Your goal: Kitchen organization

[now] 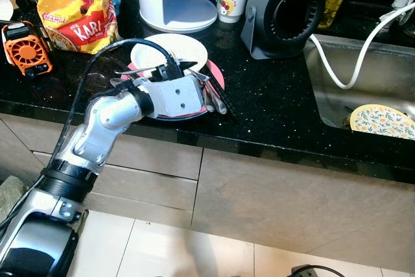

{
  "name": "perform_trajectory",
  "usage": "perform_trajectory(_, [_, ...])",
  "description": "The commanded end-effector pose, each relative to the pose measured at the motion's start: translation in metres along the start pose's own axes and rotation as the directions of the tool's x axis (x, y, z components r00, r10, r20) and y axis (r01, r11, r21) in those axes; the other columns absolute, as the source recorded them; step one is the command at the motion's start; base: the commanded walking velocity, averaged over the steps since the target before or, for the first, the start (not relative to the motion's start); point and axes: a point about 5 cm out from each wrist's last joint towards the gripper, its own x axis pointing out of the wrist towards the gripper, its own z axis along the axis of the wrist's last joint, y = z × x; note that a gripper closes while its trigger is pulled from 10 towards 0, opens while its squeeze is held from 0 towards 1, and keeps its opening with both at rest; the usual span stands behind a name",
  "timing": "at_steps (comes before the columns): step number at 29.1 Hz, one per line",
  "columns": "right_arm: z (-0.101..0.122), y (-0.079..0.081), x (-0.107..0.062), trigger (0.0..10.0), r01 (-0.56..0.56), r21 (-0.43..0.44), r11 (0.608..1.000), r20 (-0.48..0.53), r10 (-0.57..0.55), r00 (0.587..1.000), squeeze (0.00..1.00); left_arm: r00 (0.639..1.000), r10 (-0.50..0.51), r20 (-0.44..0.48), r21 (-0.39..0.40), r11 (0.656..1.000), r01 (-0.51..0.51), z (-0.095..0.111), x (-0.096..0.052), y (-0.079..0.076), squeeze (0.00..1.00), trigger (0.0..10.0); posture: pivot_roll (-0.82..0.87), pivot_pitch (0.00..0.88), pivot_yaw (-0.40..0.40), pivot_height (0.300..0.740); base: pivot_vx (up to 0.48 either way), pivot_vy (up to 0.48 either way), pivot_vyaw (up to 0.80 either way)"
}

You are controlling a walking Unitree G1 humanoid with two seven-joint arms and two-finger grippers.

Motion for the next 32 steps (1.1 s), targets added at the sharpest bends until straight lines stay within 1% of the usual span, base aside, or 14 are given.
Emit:
perform_trajectory(1, [-0.007, 0.000, 0.000, 10.0, 0.006, 0.022, 1.000, -0.017, -0.006, 1.000, 0.00, 0.999, -0.018, 0.033, -0.002, 1.000, 0.018, 0.004, 0.006, -0.001, 0.00, 0.0, -0.03, 0.148, -0.006, 0.740, 0.000, 0.000, 0.00])
perform_trajectory(10, [-0.006, 0.000, 0.000, 10.0, 0.009, 0.031, 0.999, -0.012, -0.009, 1.000, 0.00, 0.998, -0.049, 0.036, 0.005, 0.999, 0.049, 0.000, 0.007, -0.003, 0.00, 0.0, -0.03, 0.141, -0.003, 0.740, 0.000, 0.000, 0.00])
perform_trajectory(21, [0.005, -0.002, 0.000, 10.0, 0.024, 0.039, 0.999, 0.018, -0.025, 1.000, 0.00, 0.998, -0.043, 0.051, 0.013, 0.999, 0.042, 0.000, 0.008, -0.002, 0.00, 0.0, -0.03, 0.113, -0.006, 0.740, 0.000, 0.000, 0.00])
perform_trajectory(22, [0.008, -0.003, 0.000, 10.0, 0.029, 0.058, 0.998, 0.035, -0.031, 0.999, 0.00, 0.998, -0.020, 0.061, 0.023, 1.000, 0.019, 0.003, 0.008, 0.003, 0.00, 0.0, -0.03, 0.109, -0.006, 0.740, 0.000, 0.000, 0.00])
perform_trajectory(23, [0.016, -0.005, 0.000, 10.0, 0.034, 0.118, 0.992, 0.069, -0.042, 0.997, 0.00, 0.995, 0.035, 0.088, 0.033, 0.999, -0.038, 0.009, 0.008, 0.014, 0.00, 0.0, -0.03, 0.104, -0.007, 0.740, 0.000, 0.000, 0.00])
perform_trajectory(24, [0.016, -0.005, 0.000, 10.0, 0.034, 0.118, 0.992, 0.069, -0.042, 0.997, 0.00, 0.995, 0.035, 0.088, 0.033, 0.999, -0.038, 0.009, 0.008, 0.014, 0.00, 0.0, -0.03, 0.104, -0.007, 0.740, 0.000, 0.000, 0.00])
perform_trajectory(25, [0.019, -0.005, 0.000, 10.0, 0.035, 0.148, 0.988, 0.083, -0.048, 0.995, 0.00, 0.993, 0.061, 0.102, 0.034, 0.997, -0.065, 0.012, 0.007, 0.020, 0.00, 0.0, -0.03, 0.104, -0.007, 0.740, 0.000, 0.000, 0.00])
perform_trajectory(26, [0.026, -0.007, 0.000, 10.0, 0.034, 0.225, 0.974, 0.115, -0.061, 0.991, 0.00, 0.981, 0.134, 0.142, 0.050, 0.989, -0.142, 0.021, 0.006, 0.036, 0.00, 0.0, -0.02, 0.104, -0.006, 0.740, 0.000, 0.000, 0.00])
perform_trajectory(28, [0.033, -0.009, 0.000, 10.0, 0.018, 0.314, 0.949, 0.150, -0.068, 0.986, 0.00, 0.966, 0.192, 0.175, 0.086, 0.974, -0.210, 0.031, 0.004, 0.050, 0.00, 0.0, -0.02, 0.103, -0.006, 0.740, 0.000, 0.000, 0.00])
perform_trajectory(29, [0.038, -0.011, -0.001, 10.0, 0.007, 0.363, 0.932, 0.172, -0.075, 0.982, 0.00, 0.958, 0.216, 0.187, 0.134, 0.961, -0.243, 0.036, 0.003, 0.056, 0.00, 0.0, -0.02, 0.104, -0.003, 0.740, 0.000, 0.000, 0.00])
perform_trajectory(30, [0.038, -0.011, -0.001, 10.0, 0.007, 0.363, 0.932, 0.172, -0.075, 0.982, 0.00, 0.958, 0.216, 0.187, 0.134, 0.961, -0.243, 0.036, 0.003, 0.056, 0.00, 0.0, -0.02, 0.104, -0.003, 0.740, 0.000, 0.000, 0.00])
perform_trajectory(31, [0.043, -0.012, -0.001, 10.0, -0.005, 0.405, 0.915, 0.190, -0.079, 0.979, 0.00, 0.951, 0.234, 0.202, 0.170, 0.948, -0.270, 0.040, 0.002, 0.061, 0.00, 0.0, -0.02, 0.103, -0.002, 0.740, 0.000, 0.000, 0.00])
perform_trajectory(32, [0.047, -0.013, -0.001, 10.0, -0.022, 0.444, 0.896, 0.207, -0.079, 0.975, 0.00, 0.941, 0.255, 0.222, 0.190, 0.935, -0.298, 0.045, 0.001, 0.066, 0.00, 0.0, -0.02, 0.102, -0.001, 0.740, 0.000, 0.000, 0.00])
